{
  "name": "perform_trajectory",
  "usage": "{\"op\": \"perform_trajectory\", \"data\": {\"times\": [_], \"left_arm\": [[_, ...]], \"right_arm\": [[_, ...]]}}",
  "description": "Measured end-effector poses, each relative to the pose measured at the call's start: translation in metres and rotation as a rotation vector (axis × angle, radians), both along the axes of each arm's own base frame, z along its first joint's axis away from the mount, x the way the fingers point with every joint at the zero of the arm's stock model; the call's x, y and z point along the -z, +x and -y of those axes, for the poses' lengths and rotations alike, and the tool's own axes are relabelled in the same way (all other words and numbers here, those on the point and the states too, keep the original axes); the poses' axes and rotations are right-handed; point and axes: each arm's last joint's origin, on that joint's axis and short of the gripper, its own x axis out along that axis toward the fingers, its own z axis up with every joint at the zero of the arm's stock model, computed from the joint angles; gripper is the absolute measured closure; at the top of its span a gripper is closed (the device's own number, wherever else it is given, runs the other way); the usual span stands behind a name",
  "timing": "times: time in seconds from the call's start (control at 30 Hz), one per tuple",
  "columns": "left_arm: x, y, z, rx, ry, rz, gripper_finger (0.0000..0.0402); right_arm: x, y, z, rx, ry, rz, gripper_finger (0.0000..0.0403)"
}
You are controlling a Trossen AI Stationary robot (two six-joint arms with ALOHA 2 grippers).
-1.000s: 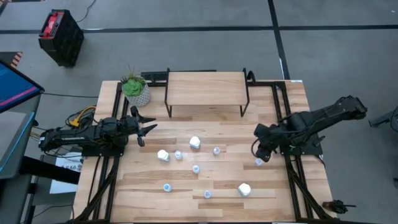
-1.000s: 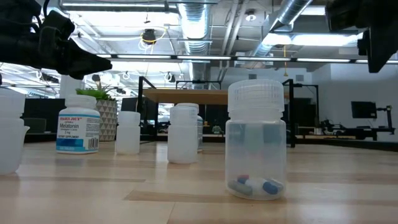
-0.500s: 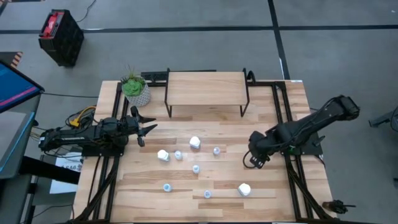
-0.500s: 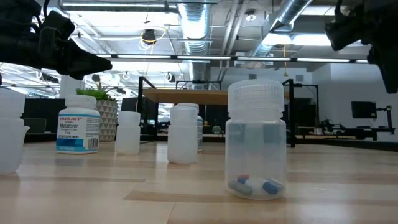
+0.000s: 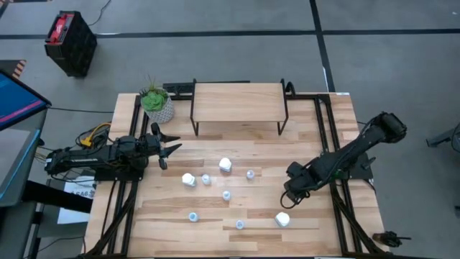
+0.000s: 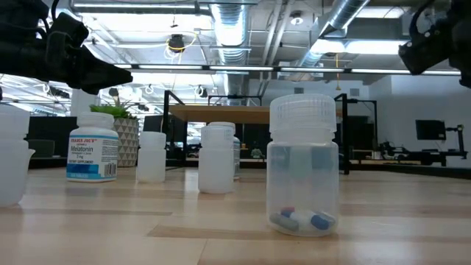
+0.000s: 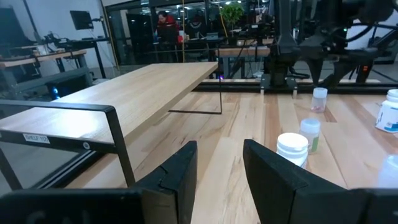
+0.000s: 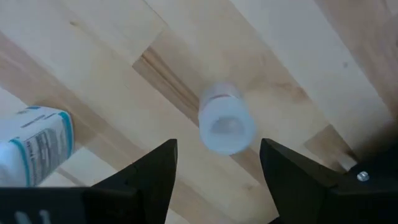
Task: Pick and place medicine bottles onto shelf by color
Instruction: Put the middle transparent pill bottle on the shelf
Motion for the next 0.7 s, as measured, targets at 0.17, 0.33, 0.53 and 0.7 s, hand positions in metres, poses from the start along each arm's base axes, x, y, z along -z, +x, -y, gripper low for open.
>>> {"op": "perform_trajectory", "data": {"times": [0.17, 0.33, 0.53, 0.7], "left_arm": [[0.000, 0.000, 0.000, 0.001, 0.026, -0.008, 0.0281], [0.000, 0.000, 0.000, 0.001, 0.032, -0.009, 0.0281], [0.000, 0.000, 0.000, 0.001, 0.032, -0.009, 0.0281], [0.000, 0.000, 0.000, 0.001, 0.032, -0.009, 0.0281]], "right_arm": [[0.013, 0.006, -0.003, 0.003, -0.030, -0.054, 0.0147], [0.023, 0.010, -0.005, 0.010, -0.054, -0.093, 0.0147], [0.027, 0.014, -0.004, 0.028, -0.065, -0.093, 0.0147], [0.026, 0.017, -0.002, 0.042, -0.065, -0.055, 0.0148]]}}
